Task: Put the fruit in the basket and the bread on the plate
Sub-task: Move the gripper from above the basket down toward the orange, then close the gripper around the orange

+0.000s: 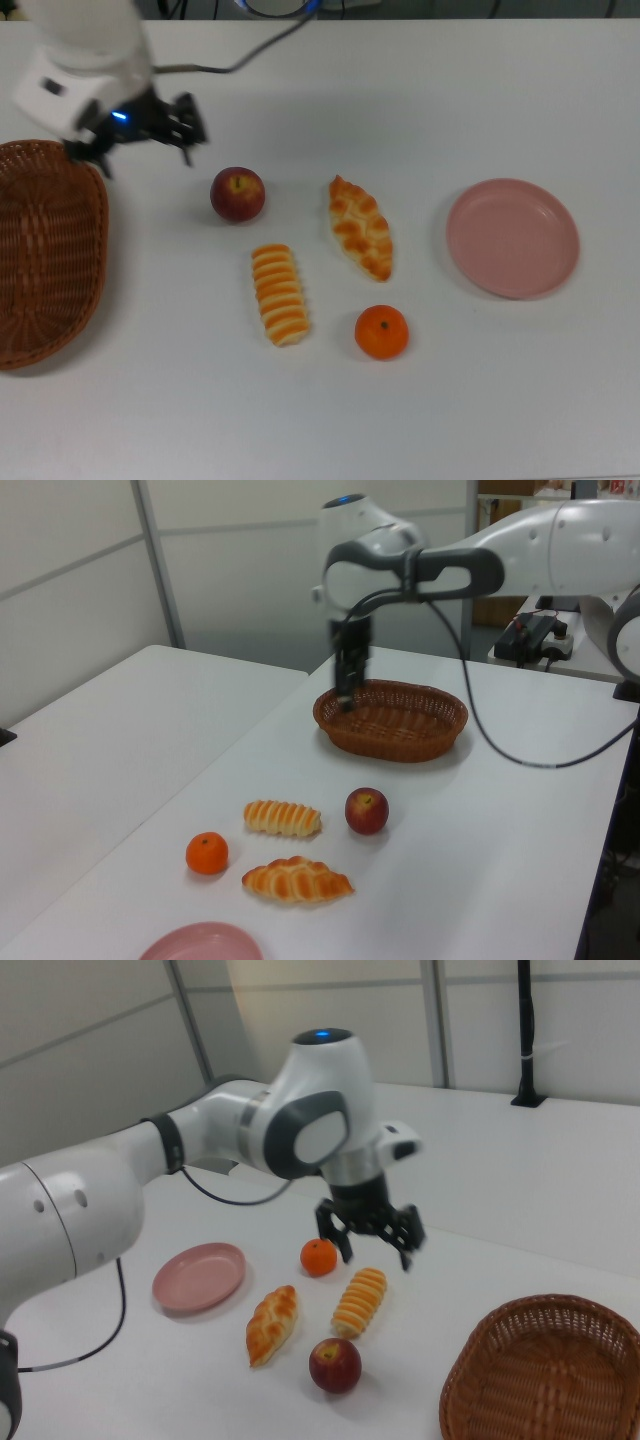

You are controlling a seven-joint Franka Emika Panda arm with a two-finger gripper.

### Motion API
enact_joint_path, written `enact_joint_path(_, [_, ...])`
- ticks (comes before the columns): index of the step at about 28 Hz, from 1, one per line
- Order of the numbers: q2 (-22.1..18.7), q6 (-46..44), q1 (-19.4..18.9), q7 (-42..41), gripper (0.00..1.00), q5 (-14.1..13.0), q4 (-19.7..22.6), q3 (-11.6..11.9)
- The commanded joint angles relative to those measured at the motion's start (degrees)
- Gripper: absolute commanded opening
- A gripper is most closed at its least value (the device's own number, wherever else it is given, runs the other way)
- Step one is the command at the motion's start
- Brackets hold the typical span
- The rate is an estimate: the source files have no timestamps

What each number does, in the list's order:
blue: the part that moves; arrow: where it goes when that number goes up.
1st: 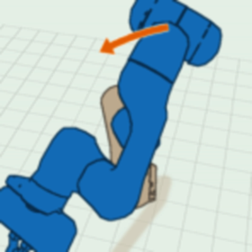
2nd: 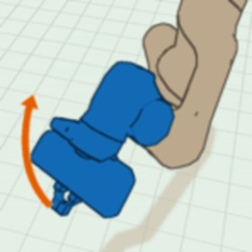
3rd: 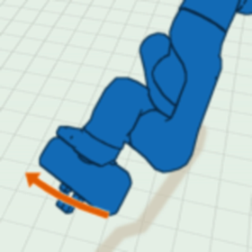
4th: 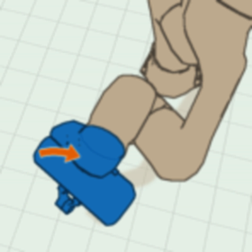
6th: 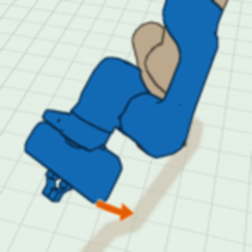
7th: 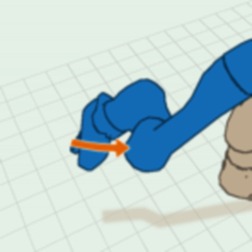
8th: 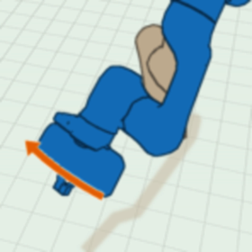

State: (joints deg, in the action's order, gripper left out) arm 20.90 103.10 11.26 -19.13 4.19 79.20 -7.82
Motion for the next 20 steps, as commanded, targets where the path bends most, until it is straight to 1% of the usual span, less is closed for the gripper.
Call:
enact_joint_path(1, [2.29, 9.37, -7.2, 4.7, 1.0, -0.51, 1.13, 0.61])
enact_joint_path(4, [4.14, 14.04, -10.55, 7.08, 1.0, -0.15, 1.13, 0.7])
enact_joint_path(6, [5.2, 16.33, -12.48, 8.57, 1.0, 0.64, 1.13, 0.7])
enact_joint_path(7, [6.25, 17.74, -14.5, 10.49, 1.0, 2.56, 1.22, 0.7])
enact_joint_path(11, [8.62, 20.9, -17.76, 15.25, 1.0, 6.87, 1.74, 0.7])
enact_joint_path(12, [10.37, 23.52, -19.16, 17.35, 1.0, 9.23, 1.74, 0.7])
enact_joint_path(13, [11.26, 25.03, -19.96, 18.5, 1.0, 10.39, 1.74, 0.7])
enact_joint_path(16, [13.28, 28.9, -21.19, 21.75, 1.0, 14.08, 1.83, 0.79])
enact_joint_path(17, [14.51, 30.56, -21.63, 23.33, 1.0, 16.18, 1.83, 0.7])
enact_joint_path(20, [16.1, 32.16, -22.34, 25.53, 1.0, 18.39, 1.83, 0.79])
